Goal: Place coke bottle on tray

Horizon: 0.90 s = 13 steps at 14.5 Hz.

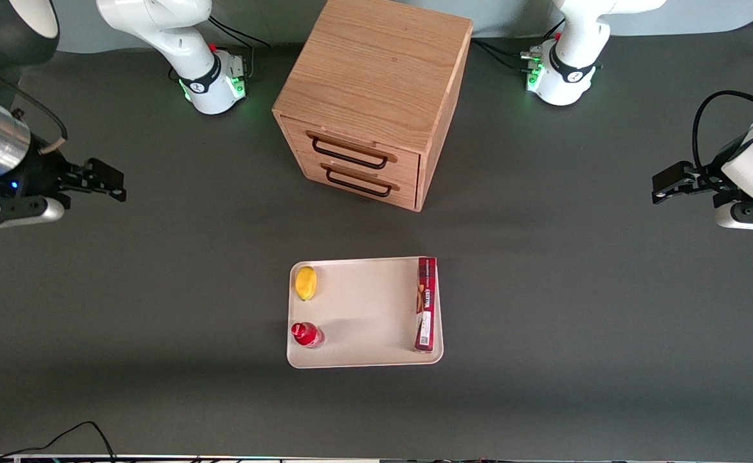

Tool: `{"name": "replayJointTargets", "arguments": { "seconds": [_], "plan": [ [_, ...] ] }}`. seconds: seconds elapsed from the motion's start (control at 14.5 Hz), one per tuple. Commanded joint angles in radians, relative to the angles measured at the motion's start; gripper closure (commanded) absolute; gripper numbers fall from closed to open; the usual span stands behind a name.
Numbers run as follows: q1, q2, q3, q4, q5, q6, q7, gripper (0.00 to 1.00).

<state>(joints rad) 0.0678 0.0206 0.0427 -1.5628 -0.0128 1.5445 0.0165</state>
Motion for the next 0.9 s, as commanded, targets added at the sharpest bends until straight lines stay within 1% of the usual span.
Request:
{"name": "replayJointTargets", "arguments": {
  "seconds": [0.0, 0.14, 0.21, 0.34, 0.48, 0.55, 0.69, 0.83],
  "plan": [
    [-0.02, -0.169, 0.011, -0.231, 0.007, 0.113, -0.036, 0.0],
    [-0.043, -0.24, 0.011, -0.327, 0.007, 0.172, -0.049, 0.0],
    [-0.046, -0.244, 0.011, -0.332, 0.008, 0.18, -0.049, 0.0],
    [-0.052, -0.226, -0.003, -0.269, 0.01, 0.16, -0.097, 0.0],
    [-0.071, -0.186, -0.003, -0.185, 0.011, 0.08, -0.11, 0.0],
    [-0.072, -0.173, -0.003, -0.149, 0.022, 0.051, -0.11, 0.0],
    [-0.075, -0.156, -0.003, -0.108, 0.031, 0.005, -0.11, 0.0],
    [-0.086, -0.154, -0.003, -0.095, 0.033, -0.009, -0.11, 0.0]
  ]
}}
